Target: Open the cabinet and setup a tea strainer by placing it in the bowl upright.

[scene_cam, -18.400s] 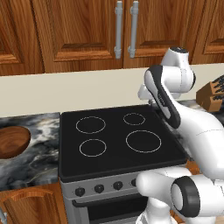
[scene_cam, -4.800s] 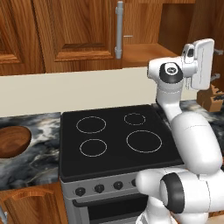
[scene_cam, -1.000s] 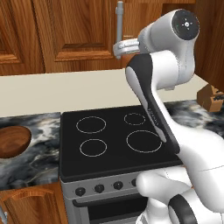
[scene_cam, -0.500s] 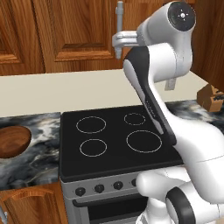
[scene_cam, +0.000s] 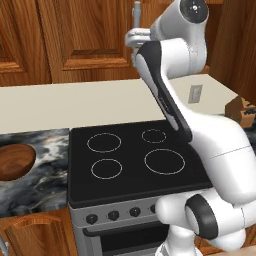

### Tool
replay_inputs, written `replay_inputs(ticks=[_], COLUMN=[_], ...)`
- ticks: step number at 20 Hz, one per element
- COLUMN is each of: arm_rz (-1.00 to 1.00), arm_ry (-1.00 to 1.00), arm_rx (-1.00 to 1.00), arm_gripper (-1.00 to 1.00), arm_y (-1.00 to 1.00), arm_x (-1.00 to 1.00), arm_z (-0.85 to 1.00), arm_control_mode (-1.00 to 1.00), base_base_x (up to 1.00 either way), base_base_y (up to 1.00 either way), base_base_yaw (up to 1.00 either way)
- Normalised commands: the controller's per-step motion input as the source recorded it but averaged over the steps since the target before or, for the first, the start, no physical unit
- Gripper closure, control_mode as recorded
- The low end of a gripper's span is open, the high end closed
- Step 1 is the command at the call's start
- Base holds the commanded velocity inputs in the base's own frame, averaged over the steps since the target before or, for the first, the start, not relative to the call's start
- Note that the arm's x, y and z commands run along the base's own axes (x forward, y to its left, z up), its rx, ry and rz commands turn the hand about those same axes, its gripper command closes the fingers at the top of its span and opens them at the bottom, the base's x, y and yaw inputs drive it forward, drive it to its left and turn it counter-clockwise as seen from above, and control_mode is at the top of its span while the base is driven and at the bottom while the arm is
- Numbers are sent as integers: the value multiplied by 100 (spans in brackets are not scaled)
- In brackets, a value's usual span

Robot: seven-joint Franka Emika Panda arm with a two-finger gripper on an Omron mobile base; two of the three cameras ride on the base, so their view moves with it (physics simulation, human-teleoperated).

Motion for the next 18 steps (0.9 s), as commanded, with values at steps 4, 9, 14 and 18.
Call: replay_inputs(ticks=[4, 9, 14, 18], arm_rz=[0, 0, -2, -3], arm_ry=[-2, 0, 0, 0], arm_rx=[-1, 0, 0, 0], arm_gripper=[-100, -100, -100, -100], arm_y=[0, 3, 5, 4], arm_x=[40, 33, 36, 33], arm_z=[0, 0, -3, 0], arm_control_mode=[-100, -100, -100, -100], base_base_x=[0, 0, 0, 0], base_base_y=[0, 0, 0, 0], base_base_yaw=[0, 0, 0, 0])
